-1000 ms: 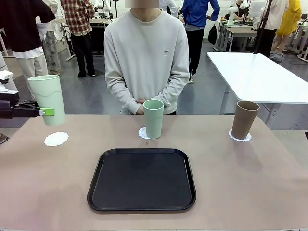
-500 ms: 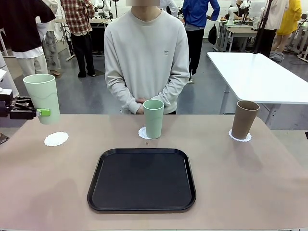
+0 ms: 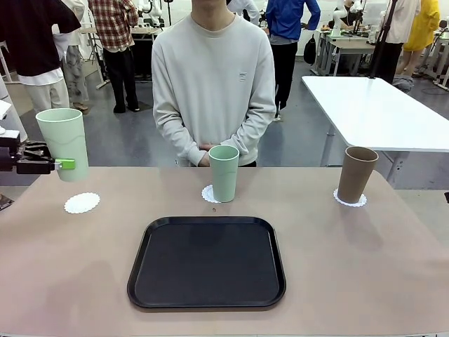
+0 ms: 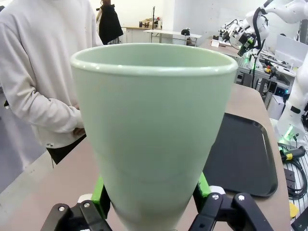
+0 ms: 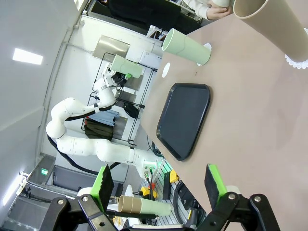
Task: Place coasters on the table and set cups on them.
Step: Take one Reusable plastic cup from the Flat Tray and place it on a coaster set by the human.
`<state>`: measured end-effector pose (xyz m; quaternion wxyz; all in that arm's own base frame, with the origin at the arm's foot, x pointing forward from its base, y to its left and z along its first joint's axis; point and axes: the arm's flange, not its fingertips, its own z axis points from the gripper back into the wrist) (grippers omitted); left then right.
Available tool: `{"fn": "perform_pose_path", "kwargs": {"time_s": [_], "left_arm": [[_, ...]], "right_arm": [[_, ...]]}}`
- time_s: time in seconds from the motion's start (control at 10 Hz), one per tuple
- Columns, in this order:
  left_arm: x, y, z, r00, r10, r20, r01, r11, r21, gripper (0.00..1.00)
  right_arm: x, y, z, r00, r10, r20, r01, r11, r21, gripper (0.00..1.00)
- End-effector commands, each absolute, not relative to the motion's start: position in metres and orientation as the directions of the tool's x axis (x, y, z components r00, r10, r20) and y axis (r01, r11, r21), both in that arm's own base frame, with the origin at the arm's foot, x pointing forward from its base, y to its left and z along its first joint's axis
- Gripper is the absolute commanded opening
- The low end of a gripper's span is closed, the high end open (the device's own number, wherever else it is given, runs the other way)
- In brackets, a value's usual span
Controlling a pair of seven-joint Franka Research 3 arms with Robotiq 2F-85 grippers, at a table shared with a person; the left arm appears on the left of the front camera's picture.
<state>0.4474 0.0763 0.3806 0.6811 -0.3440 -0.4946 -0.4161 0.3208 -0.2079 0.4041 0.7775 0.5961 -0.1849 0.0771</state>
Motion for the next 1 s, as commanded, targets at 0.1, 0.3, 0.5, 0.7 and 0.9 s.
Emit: {"fn": "perform_pose_path", "kwargs": {"time_s": [0.1,0.3,0.5,0.7,0.9], "left_arm": [[0.482,0.091,0.374,0.084,-0.199,0.976,0.974,0.225,-0.038,0.83],[0.51,0.115,0.36,0.031,-0.147,0.989,0.996,0.091,-0.018,0.83],[0.523,0.13,0.342,-0.003,-0.179,0.984,1.0,0.024,0.008,0.83],[0.533,0.143,0.331,-0.01,-0.212,0.977,0.999,0.035,0.018,0.83],[0.541,0.148,0.32,0.008,-0.255,0.967,0.996,0.092,0.016,0.83]], "right_arm": [[0.321,-0.208,0.404,0.917,-0.102,0.385,-0.347,0.269,0.898,1.0],[0.321,-0.208,0.404,0.917,-0.102,0.385,-0.347,0.269,0.898,1.0],[0.321,-0.208,0.404,0.917,-0.102,0.385,-0.347,0.269,0.898,1.0],[0.321,-0.208,0.404,0.917,-0.102,0.385,-0.347,0.269,0.898,1.0],[0.321,-0.208,0.404,0.917,-0.102,0.385,-0.347,0.269,0.898,1.0]]}}
